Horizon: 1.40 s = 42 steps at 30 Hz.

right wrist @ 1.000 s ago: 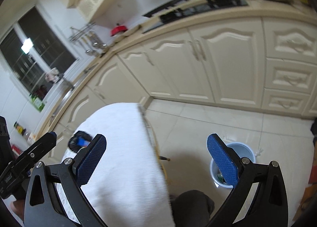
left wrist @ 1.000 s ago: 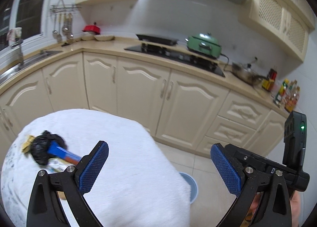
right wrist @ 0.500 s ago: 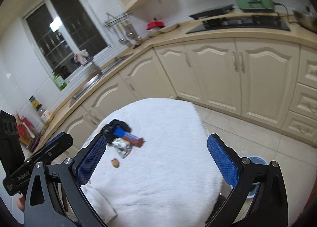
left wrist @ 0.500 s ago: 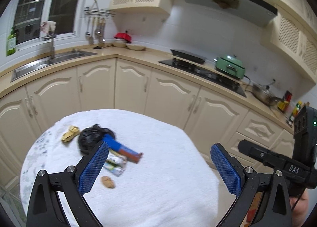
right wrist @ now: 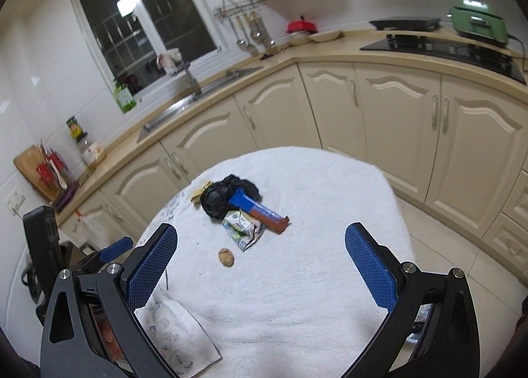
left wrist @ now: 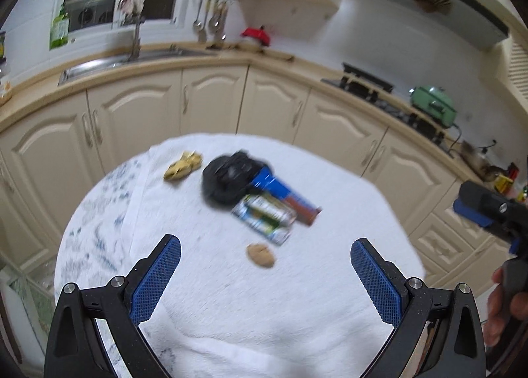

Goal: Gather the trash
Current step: 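Move both tools back over the table, then grasp the second walnut with left tool while right tool grasps blue snack wrapper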

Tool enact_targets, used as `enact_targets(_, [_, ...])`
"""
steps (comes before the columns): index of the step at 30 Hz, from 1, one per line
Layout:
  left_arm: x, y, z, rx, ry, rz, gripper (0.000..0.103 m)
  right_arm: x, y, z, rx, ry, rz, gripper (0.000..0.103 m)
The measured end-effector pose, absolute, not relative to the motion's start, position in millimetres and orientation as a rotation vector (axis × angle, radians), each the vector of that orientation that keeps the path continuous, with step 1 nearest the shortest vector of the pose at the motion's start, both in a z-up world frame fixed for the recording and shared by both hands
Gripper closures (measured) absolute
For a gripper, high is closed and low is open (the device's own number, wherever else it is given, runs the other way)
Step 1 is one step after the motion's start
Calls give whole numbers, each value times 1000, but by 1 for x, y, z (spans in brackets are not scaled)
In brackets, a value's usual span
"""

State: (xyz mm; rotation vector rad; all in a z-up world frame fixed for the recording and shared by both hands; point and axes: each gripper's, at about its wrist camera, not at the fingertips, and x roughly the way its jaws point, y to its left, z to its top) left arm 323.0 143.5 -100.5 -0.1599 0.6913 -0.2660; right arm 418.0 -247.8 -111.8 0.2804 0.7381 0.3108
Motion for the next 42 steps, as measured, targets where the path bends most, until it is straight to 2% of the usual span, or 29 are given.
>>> enact_targets(11, [401, 104, -149, -114, 837, -264, 4, 461, -232, -160, 258, 861, 336, 0])
enact_targets(17, [452, 83, -180, -99, 930, -258, 19, 484, -236, -185, 264, 921, 339, 0])
enact_targets(20, [468, 73, -181, -58, 905, -252, 22, 497, -237, -195, 262, 944, 340, 0])
enact_targets(22, [477, 67, -183, -30, 891, -256, 34, 507, -235, -202, 260, 962, 342, 0])
enact_targets(24, [479, 61, -183, -7, 877, -266, 56, 516, -231, -208, 254, 973, 347, 0])
enact_targets(25, [479, 60, -187, 0, 871, -269, 58, 523, -228, -212, 250, 979, 354, 0])
enact_targets(27, [477, 59, -191, -8, 864, -287, 72, 532, -221, -218, 240, 991, 365, 0])
enact_targets(30, [477, 64, -196, -41, 866, -300, 78, 549, -206, -228, 204, 1002, 390, 1])
enact_targets(35, [481, 71, -192, -69, 862, -284, 80, 577, -186, -244, 172, 1027, 429, 13])
enact_targets(37, [482, 75, -191, -88, 861, -276, 80, 589, -181, -253, 183, 1058, 450, 27])
enact_targets(38, [481, 78, -190, -92, 859, -271, 80, 591, -180, -255, 185, 1057, 457, 29])
enact_targets(39, [483, 80, -190, -98, 858, -267, 80, 592, -180, -255, 182, 1044, 467, 37])
enact_targets(40, [480, 85, -190, -107, 857, -267, 80, 593, -179, -255, 208, 1057, 507, 52])
enact_targets(42, [478, 88, -190, -117, 850, -260, 80, 587, -177, -252, 204, 1057, 531, 61])
